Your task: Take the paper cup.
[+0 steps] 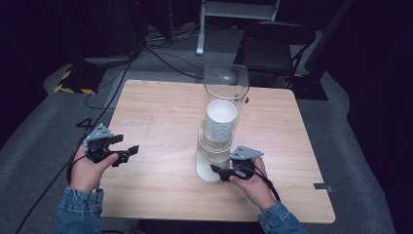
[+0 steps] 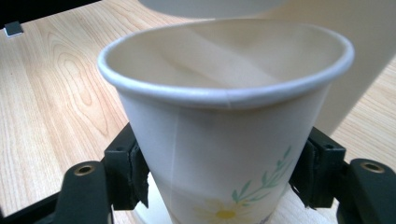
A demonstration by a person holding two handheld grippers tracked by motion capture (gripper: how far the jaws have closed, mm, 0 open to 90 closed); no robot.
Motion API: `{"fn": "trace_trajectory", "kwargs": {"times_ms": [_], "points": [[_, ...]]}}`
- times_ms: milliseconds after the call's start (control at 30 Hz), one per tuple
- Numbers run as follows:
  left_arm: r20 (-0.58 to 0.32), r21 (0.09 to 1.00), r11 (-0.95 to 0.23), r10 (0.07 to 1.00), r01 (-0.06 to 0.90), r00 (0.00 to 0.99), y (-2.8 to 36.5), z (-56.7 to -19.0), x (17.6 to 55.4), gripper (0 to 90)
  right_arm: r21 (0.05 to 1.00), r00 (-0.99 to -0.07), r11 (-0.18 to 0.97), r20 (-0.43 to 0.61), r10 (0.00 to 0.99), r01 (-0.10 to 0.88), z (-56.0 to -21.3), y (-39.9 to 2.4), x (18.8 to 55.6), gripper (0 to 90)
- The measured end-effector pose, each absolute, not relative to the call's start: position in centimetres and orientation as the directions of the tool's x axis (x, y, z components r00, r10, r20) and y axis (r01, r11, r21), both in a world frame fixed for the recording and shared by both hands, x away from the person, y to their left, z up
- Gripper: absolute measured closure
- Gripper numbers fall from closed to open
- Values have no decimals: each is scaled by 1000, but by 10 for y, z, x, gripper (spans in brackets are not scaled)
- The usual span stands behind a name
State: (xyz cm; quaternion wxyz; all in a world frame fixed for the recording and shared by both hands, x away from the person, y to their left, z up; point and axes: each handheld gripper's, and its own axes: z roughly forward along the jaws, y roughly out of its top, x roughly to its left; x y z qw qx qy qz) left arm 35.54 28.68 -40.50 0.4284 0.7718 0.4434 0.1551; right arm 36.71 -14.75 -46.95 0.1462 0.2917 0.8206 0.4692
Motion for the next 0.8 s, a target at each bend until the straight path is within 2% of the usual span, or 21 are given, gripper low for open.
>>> {"fn": "trace_trajectory", "kwargs": {"times_ms": [800], "points": [[-140, 793, -275, 785, 543, 603, 266, -408, 379, 233, 860, -688, 356, -7, 726, 366, -456, -205, 358, 317]]}}
